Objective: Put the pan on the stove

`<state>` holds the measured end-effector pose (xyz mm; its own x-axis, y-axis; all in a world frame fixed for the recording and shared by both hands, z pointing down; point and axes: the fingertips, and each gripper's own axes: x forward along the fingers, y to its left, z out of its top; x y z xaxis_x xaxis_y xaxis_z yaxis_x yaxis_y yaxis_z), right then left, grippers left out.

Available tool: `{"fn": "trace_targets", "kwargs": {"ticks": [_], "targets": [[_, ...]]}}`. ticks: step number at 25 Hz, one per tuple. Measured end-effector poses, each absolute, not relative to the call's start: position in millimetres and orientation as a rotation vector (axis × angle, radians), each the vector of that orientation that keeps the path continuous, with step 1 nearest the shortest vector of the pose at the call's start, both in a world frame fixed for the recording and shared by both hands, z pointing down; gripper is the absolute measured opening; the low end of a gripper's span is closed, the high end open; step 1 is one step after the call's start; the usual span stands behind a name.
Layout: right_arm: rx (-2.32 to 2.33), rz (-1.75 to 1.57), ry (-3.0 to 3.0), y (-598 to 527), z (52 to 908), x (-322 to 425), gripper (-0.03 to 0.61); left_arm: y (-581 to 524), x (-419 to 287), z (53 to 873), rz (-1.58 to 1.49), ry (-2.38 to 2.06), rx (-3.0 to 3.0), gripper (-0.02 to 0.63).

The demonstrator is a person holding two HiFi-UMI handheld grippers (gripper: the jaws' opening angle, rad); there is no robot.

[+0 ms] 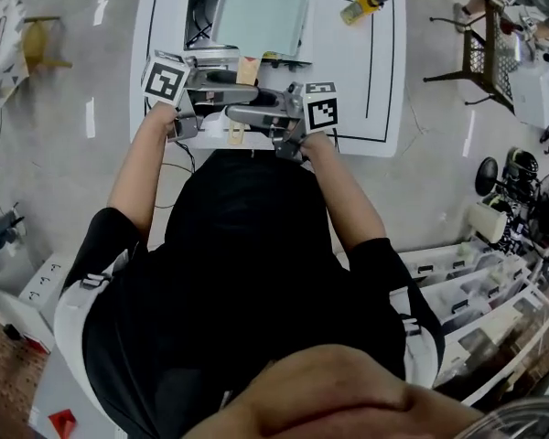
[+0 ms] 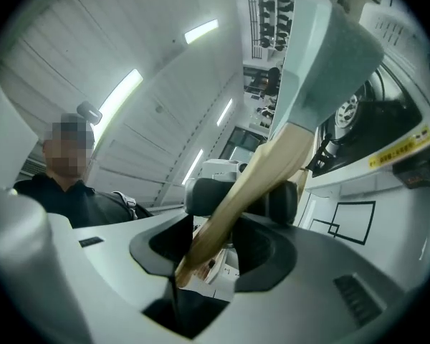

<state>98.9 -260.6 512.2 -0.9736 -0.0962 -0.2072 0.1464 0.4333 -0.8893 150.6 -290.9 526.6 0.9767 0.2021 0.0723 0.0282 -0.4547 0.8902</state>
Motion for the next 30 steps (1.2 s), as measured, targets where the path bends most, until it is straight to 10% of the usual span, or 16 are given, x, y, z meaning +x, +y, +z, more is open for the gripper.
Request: {"fn": "trace_targets", "kwargs": {"ticks": [30], "targets": [[0.148,-1.685,2.462,-296,573,60,0.183,-332,111,580,0.014,0.076,1.967,0.213]]}}
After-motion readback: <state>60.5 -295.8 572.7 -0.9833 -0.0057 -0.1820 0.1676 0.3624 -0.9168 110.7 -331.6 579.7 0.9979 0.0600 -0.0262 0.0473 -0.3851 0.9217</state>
